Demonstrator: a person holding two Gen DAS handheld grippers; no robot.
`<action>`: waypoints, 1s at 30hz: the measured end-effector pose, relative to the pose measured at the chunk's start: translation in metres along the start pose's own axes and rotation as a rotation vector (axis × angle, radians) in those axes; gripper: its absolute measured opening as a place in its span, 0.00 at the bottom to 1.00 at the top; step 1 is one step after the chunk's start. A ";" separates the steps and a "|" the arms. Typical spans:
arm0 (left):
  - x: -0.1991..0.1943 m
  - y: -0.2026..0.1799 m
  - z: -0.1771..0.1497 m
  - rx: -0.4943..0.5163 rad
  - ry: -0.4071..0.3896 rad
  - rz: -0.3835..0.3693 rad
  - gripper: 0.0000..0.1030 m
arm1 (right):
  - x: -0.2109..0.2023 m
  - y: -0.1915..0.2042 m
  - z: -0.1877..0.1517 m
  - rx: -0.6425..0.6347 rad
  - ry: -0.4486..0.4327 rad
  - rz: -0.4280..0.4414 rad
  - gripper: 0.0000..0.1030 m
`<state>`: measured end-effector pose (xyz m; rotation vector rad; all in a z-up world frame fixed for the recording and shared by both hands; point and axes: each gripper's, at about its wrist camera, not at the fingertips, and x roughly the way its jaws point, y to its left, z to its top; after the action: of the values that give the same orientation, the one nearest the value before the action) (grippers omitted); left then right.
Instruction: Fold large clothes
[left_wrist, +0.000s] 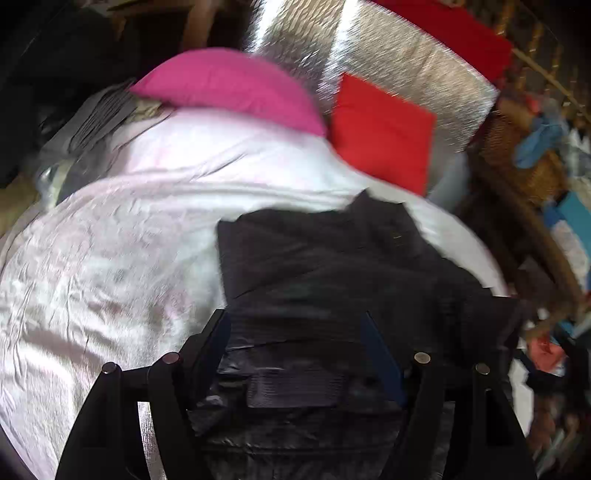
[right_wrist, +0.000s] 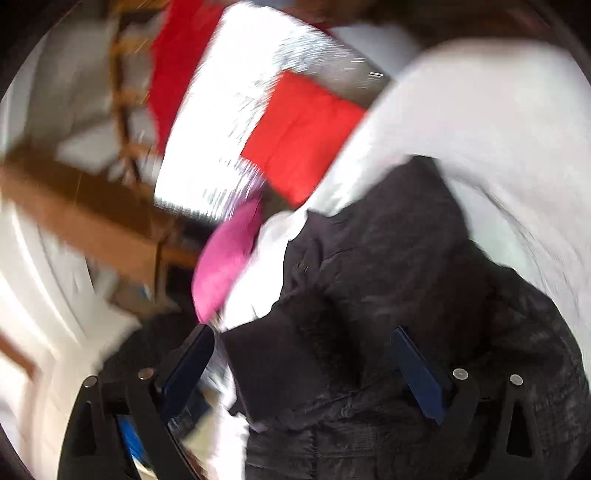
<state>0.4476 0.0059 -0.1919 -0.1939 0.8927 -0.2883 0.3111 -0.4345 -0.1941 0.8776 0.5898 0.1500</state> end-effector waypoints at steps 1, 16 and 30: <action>0.013 0.001 -0.003 0.003 0.021 0.037 0.72 | 0.010 0.019 -0.006 -0.099 0.026 -0.028 0.95; 0.049 0.007 -0.022 0.031 0.171 0.115 0.72 | 0.050 0.017 -0.009 -0.196 -0.084 -0.384 0.84; 0.033 -0.035 -0.034 0.215 0.052 0.194 0.72 | 0.025 -0.048 0.035 0.051 -0.038 -0.271 0.84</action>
<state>0.4348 -0.0396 -0.2274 0.0995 0.9177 -0.2079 0.3456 -0.4803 -0.2240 0.8395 0.6732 -0.1269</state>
